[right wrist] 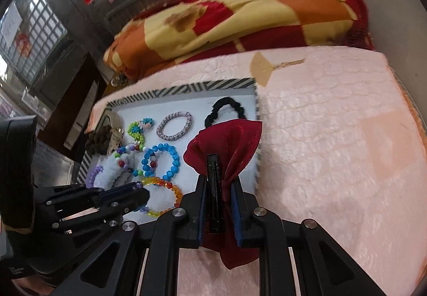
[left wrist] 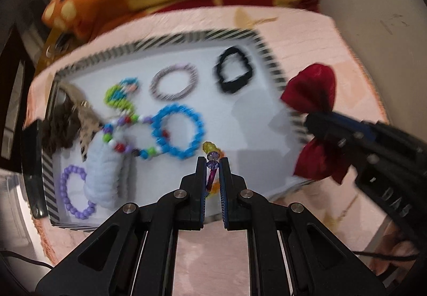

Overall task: Organize jewelry
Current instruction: 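Carry the gradient bracelet and red bow over the striped tray, then open the right tool to set down the red bow while the left tool releases the bracelet, then withdraw both open tools from the tray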

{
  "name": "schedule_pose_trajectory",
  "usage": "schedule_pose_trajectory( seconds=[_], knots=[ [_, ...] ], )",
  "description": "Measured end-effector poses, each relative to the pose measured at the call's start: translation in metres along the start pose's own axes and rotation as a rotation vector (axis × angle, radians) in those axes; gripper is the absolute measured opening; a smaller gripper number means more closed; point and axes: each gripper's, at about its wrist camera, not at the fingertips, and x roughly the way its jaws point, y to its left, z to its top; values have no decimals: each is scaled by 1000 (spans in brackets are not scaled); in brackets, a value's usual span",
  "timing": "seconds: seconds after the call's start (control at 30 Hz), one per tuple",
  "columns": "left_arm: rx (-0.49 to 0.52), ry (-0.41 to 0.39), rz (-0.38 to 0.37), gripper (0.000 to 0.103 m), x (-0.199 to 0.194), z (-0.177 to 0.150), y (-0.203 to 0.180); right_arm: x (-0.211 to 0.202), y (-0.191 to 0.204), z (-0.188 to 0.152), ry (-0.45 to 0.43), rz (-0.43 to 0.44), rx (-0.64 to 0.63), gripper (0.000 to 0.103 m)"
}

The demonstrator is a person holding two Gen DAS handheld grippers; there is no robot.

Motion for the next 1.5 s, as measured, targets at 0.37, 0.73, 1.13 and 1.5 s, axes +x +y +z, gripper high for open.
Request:
schedule_pose_trajectory(
  seconds=[0.37, 0.73, 1.13, 1.5],
  knots=[
    [-69, 58, 19, 8, 25, -20, 38, 64, 12, 8, 128, -11, -44, 16],
    [-124, 20, 47, 36, 16, -17, 50, 42, 13, 0, 72, 4, -14, 41],
    [-188, -66, 125, 42, -22, -29, 61, -2, 38, -23, -71, -48, 16, 49],
    [-249, -175, 189, 42, -56, -38, 80, -24, 62, -22, -140, -85, -16, 62]
  ],
)
